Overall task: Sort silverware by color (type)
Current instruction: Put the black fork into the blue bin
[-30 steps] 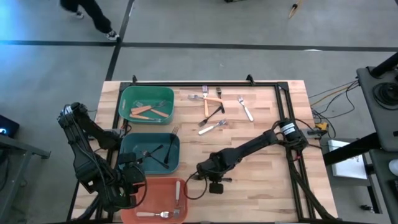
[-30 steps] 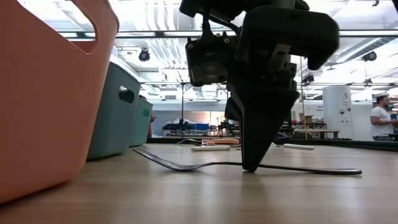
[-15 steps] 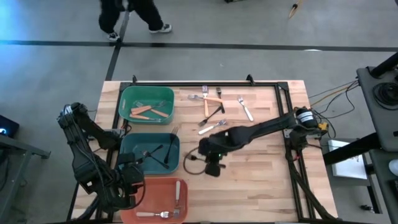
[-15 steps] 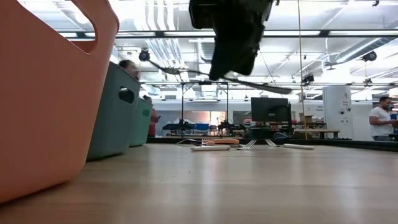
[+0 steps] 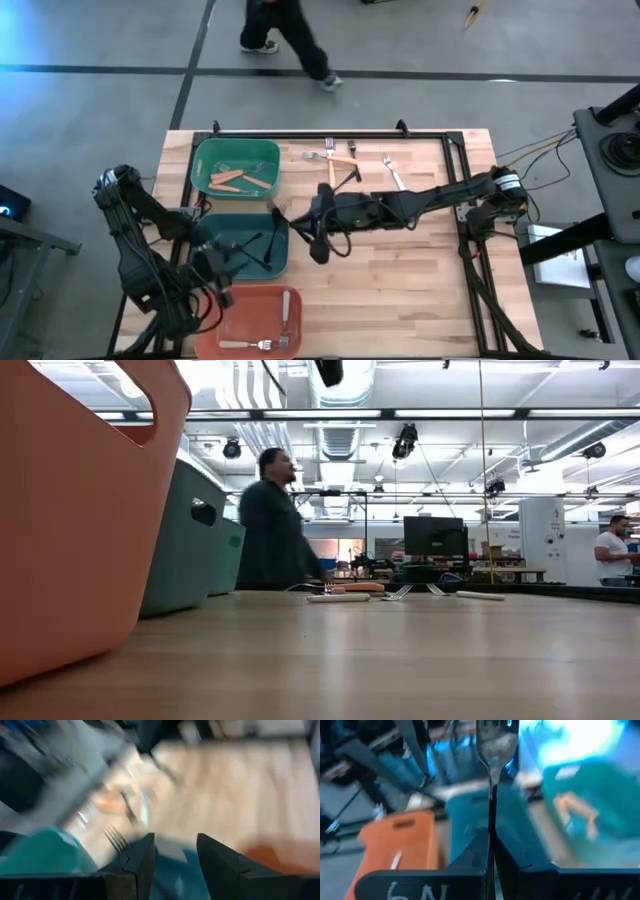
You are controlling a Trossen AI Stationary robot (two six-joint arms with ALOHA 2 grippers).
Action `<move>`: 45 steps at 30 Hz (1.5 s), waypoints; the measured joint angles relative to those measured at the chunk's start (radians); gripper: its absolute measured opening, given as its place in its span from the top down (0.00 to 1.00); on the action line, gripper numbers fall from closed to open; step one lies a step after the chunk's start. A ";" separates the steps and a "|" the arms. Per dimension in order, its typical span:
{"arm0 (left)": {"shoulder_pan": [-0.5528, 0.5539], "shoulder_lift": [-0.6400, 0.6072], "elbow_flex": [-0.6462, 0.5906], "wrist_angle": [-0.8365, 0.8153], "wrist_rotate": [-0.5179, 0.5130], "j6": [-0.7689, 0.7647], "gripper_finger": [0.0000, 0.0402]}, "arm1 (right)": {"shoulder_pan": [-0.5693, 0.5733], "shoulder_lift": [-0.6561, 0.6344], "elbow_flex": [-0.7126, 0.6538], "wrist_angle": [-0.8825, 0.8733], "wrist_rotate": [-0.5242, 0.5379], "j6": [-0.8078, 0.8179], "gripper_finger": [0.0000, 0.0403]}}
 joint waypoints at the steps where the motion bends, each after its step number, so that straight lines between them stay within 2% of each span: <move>1: 0.008 -0.002 0.000 -0.006 -0.077 -0.027 0.67 | 0.000 0.000 0.000 0.030 0.026 -0.028 0.98; 4: 0.044 -0.008 0.000 -0.007 -0.241 -0.096 0.67 | -0.002 -0.001 0.000 0.090 0.078 -0.129 0.98; 9: 0.131 -0.008 0.000 0.031 -0.369 -0.263 0.67 | -0.003 -0.003 0.000 0.178 0.117 -0.260 0.98; 14: 0.204 -0.006 0.000 0.171 -0.402 -0.248 0.67 | -0.006 -0.004 0.000 0.227 0.121 -0.369 0.98; 21: 0.271 -0.005 0.000 0.371 -0.435 -0.047 0.67 | -0.006 -0.004 0.000 0.253 0.146 -0.476 0.98; 32: 0.339 -0.005 0.000 0.397 -0.446 -0.027 0.67 | -0.008 -0.004 0.000 0.254 0.145 -0.508 0.98; 45: 0.345 -0.005 0.000 0.478 -0.447 -0.015 0.67 | -0.019 -0.005 0.001 0.255 0.142 -0.535 0.98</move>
